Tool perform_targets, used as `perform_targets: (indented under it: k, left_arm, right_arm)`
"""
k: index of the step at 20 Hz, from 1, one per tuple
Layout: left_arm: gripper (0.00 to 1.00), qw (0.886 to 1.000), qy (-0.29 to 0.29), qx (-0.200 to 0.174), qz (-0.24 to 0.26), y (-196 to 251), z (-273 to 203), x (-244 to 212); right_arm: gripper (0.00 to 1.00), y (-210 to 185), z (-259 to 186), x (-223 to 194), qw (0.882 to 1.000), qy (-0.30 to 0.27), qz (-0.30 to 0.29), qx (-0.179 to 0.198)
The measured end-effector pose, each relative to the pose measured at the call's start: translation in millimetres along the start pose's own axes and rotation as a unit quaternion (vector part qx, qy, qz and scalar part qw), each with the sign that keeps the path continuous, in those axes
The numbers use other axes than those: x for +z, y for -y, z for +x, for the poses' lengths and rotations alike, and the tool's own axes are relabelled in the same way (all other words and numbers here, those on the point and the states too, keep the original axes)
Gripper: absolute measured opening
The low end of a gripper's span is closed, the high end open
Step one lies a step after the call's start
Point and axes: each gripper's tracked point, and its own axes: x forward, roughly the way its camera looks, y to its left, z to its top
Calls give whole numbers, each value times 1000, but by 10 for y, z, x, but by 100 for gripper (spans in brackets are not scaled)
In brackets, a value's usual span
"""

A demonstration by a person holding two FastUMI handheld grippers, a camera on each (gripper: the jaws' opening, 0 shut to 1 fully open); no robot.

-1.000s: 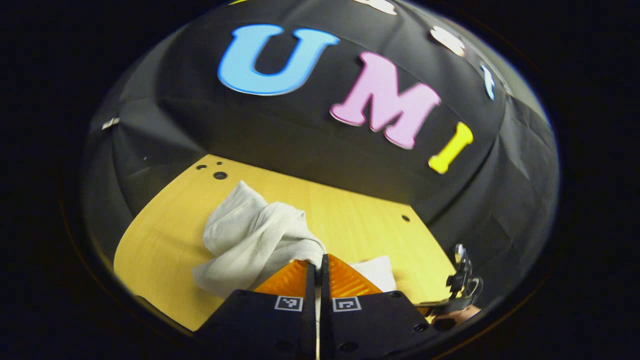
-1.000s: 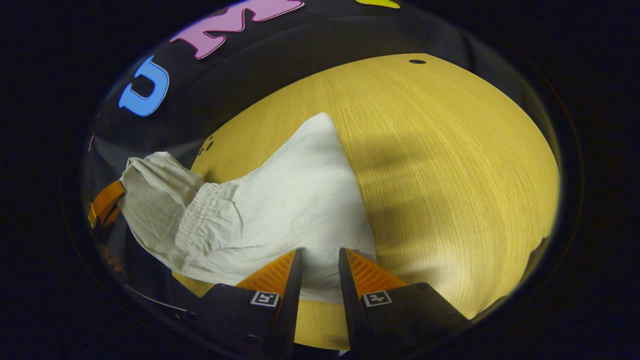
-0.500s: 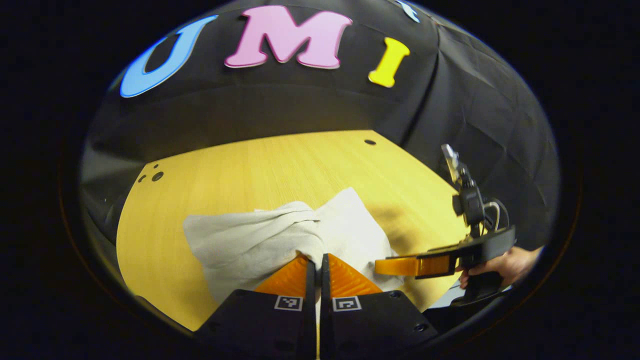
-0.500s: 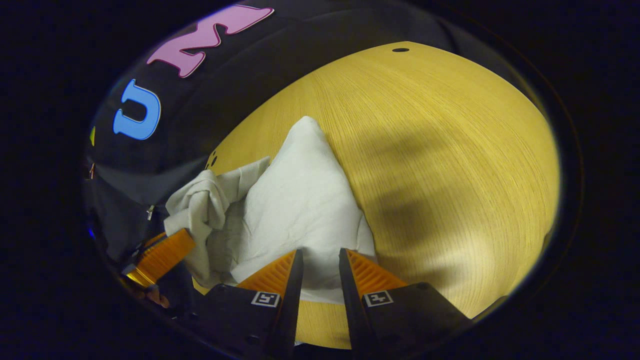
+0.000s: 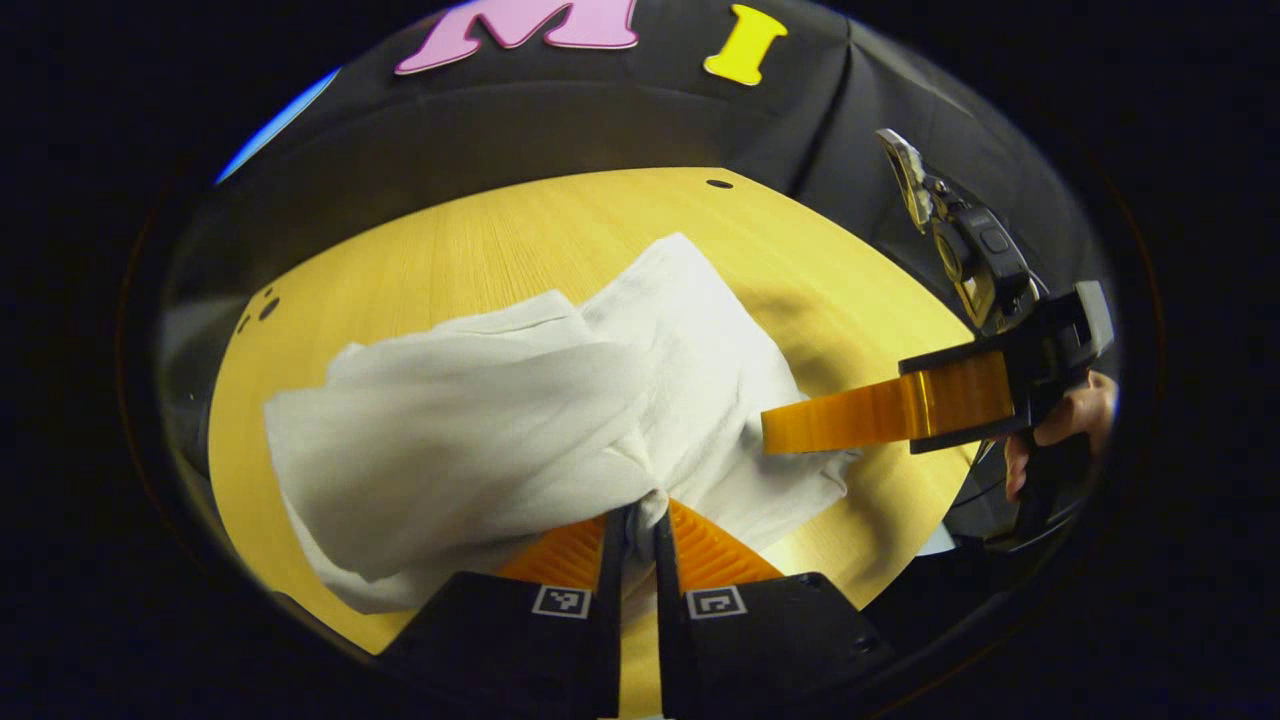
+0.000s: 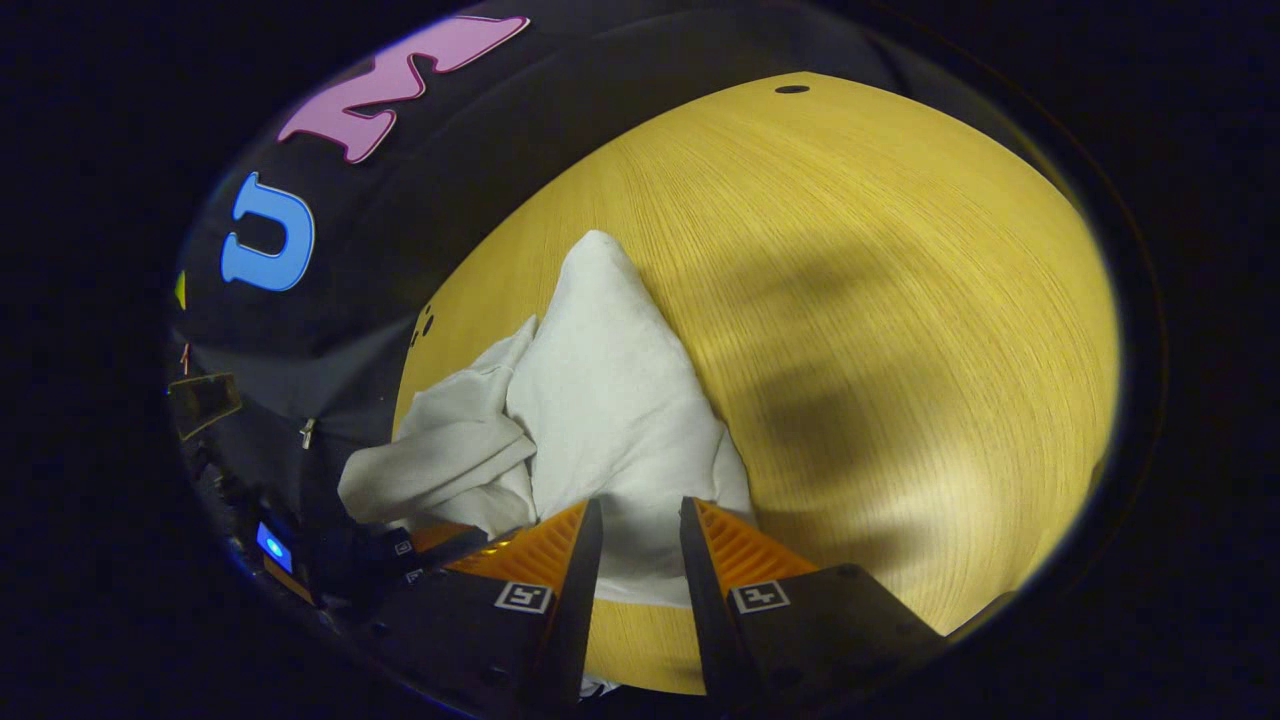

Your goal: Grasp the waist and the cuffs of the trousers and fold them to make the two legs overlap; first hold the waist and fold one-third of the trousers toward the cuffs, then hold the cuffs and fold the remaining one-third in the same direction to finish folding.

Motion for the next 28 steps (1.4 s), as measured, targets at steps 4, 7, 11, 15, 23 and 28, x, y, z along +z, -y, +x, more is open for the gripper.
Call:
perform_targets:
  k: [4,7,11,15,23,28]
  left_arm:
    - [49,997,14,-41,-59,70,53,20]
    - [59,996,46,-50,-54,64,36,16]
    - [63,998,56,-33,-15,159,-20,60]
    - [92,996,79,-34,36,305,-287,118]
    - [92,979,92,-110,-145,322,-850,-77]
    - [92,977,113,-102,-149,103,-1058,-225]
  right_arm:
    - [48,-6,4,5,1000,-5,4,4]
    - [50,-3,-5,6,1000,-6,7,7]
    - [50,-18,-11,19,1000,-6,13,5]
    - [52,-19,-10,50,1000,-4,17,-2]
    - [52,-11,10,77,999,12,26,-20]
    - [58,-224,-114,196,998,44,42,-3]
